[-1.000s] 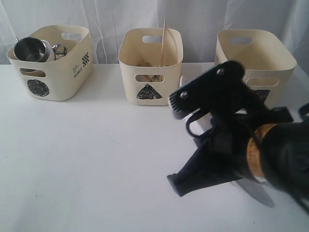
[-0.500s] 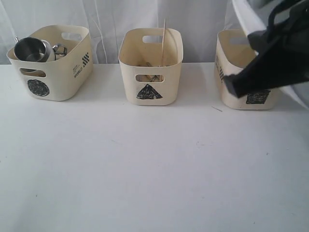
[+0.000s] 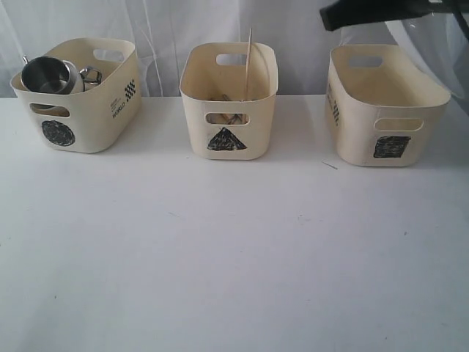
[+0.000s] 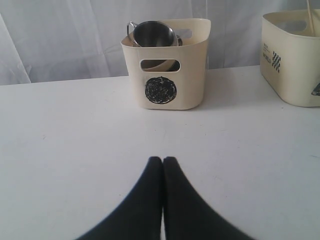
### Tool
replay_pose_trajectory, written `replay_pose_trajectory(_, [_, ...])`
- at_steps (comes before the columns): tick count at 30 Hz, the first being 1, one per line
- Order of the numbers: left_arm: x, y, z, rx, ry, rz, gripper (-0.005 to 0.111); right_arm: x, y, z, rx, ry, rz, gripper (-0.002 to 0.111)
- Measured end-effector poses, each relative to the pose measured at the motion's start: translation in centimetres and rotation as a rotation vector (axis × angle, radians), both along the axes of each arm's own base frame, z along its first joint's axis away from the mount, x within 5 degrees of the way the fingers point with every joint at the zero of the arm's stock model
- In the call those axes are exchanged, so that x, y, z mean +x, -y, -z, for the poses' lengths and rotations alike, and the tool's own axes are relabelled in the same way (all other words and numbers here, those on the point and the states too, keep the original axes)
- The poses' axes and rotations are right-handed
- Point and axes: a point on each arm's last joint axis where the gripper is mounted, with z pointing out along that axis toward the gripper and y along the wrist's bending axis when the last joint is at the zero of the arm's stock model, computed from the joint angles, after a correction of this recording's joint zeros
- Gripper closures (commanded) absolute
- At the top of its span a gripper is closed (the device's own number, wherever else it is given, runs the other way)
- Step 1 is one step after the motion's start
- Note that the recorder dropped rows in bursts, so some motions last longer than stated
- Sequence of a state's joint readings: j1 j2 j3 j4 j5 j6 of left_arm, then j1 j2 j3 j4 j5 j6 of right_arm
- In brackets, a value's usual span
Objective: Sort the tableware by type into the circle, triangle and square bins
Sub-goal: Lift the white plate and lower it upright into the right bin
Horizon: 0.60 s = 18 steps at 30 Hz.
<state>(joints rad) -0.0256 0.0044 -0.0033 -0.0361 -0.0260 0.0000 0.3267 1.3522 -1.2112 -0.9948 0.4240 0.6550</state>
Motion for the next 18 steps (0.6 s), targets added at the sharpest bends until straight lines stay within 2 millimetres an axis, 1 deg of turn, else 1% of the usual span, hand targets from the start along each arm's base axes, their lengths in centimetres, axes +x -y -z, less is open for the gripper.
replay_pose_trajectory(2, [0.0,0.0,0.0,0.0,0.0,0.0,0.107,1.9,0.4,-0.2,0.004,0.018,0.002,0.108])
replay_pose_trajectory(5, [0.0,0.0,0.0,0.0,0.0,0.0,0.107,4.4,0.7,0.2,-0.001,0.03,-0.009,0.108])
replay_pose_trajectory(7, [0.0,0.0,0.0,0.0,0.0,0.0,0.107,6.1,0.9,0.8,-0.015,0.028,-0.023,0.108])
replay_pose_trajectory(11, [0.0,0.0,0.0,0.0,0.0,0.0,0.107,8.9,1.3,2.7,-0.02,0.006,-0.043,0.108])
replay_pose_trajectory(14, [0.0,0.0,0.0,0.0,0.0,0.0,0.107,10.5,1.7,4.1,-0.023,-0.013,-0.045,0.108])
replay_pose_trajectory(18, [0.0,0.0,0.0,0.0,0.0,0.0,0.107,11.9,2.3,5.9,-0.036,-0.048,-0.037,0.108])
